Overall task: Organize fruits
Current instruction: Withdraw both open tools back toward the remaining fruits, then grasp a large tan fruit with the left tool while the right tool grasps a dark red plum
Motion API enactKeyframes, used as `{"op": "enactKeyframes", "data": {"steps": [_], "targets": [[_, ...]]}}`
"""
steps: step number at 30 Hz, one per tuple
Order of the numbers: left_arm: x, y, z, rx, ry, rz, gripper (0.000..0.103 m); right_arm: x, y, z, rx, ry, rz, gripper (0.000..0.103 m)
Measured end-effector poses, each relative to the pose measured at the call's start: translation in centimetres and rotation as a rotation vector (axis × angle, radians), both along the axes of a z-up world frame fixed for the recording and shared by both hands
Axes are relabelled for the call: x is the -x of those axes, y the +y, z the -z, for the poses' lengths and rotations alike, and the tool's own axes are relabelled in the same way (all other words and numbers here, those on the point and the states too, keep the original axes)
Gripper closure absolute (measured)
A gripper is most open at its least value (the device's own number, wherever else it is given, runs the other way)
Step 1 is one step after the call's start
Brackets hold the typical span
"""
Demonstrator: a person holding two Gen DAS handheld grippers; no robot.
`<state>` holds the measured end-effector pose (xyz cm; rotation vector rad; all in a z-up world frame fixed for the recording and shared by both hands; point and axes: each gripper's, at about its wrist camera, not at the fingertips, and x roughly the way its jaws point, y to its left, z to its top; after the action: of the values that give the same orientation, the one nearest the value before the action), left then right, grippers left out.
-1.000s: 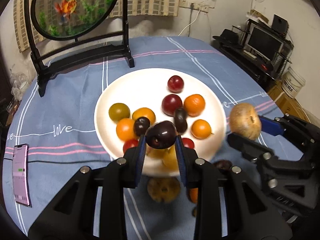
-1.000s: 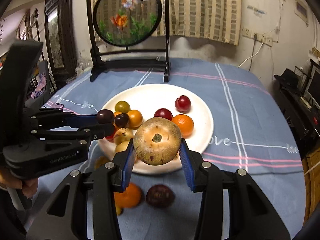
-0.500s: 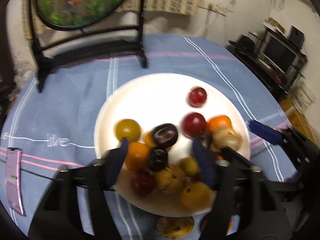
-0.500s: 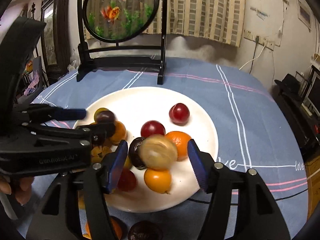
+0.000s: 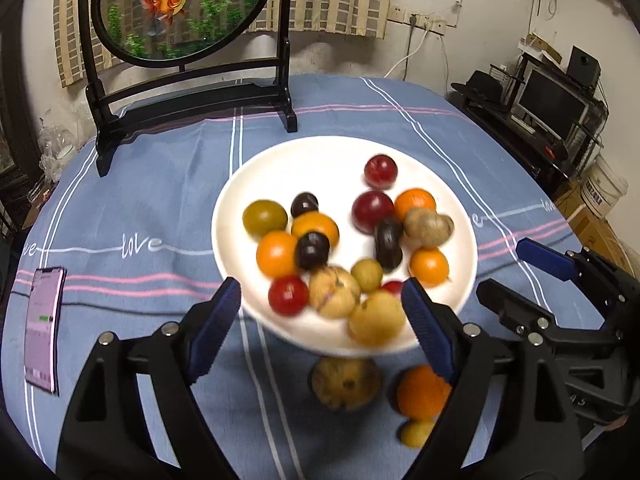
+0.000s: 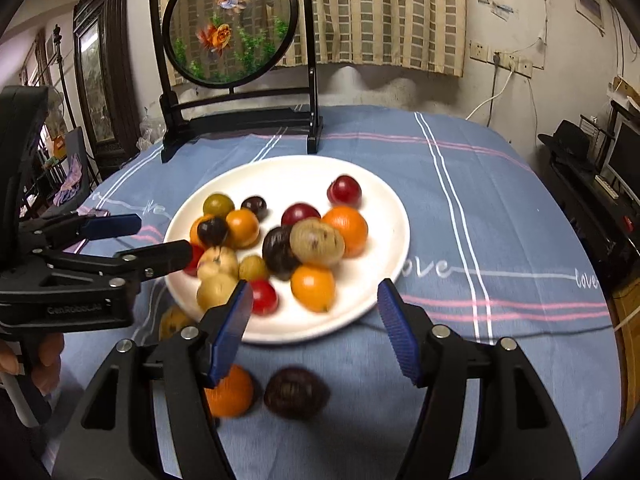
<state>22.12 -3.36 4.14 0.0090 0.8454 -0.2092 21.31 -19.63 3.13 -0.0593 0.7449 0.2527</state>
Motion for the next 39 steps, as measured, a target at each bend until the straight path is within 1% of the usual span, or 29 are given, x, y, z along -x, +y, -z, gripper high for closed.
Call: {"op": "enactKeyframes", "data": {"steps": [4, 8, 11, 17, 22, 26, 30, 32, 39], "targets": [[2.3, 0.0, 0.3, 0.000, 0.005, 0.015, 0.016, 1.7, -0.4, 0.4, -0.005, 0.027, 0.006, 0.038], [4.3, 0.3, 1.0, 0.007, 0.004, 0.005, 0.015, 3.5, -0.8, 1.0, -0.016, 0.042, 0.011, 0.038], [5.0, 0.7, 1.8, 0.030, 0.030, -0.004, 0.015, 4.6, -0.8, 1.7, -0.010, 0.061, 0.009, 0.038], [6.1, 1.4, 3.3, 0.034, 0.058, -0.018, 0.014, 6.0, -1.1, 3.5, -0.003, 0.119, 0.022, 0.038], [6.3, 1.6, 4.5, 0.020, 0.083, 0.005, 0.014, 6.7, -0.7, 4.7, 0.013, 0.162, 0.012, 0.038], [6.1, 1.3, 5.3, 0.015, 0.097, 0.021, 0.014, 6.9, -0.6, 5.1, 0.009, 0.173, 0.016, 0.038], [6.0, 1.0, 5.9, 0.009, 0.106, 0.034, 0.014, 6.9, -0.4, 5.2, -0.005, 0.181, 0.006, 0.038], [6.0, 1.0, 6.1, 0.004, 0.109, 0.030, 0.014, 6.9, -0.4, 5.1, -0.020, 0.182, -0.003, 0.038], [5.4, 0.8, 6.3, -0.013, 0.117, 0.011, 0.014, 7.3, -0.2, 4.5, -0.019, 0.163, -0.013, 0.038]]}}
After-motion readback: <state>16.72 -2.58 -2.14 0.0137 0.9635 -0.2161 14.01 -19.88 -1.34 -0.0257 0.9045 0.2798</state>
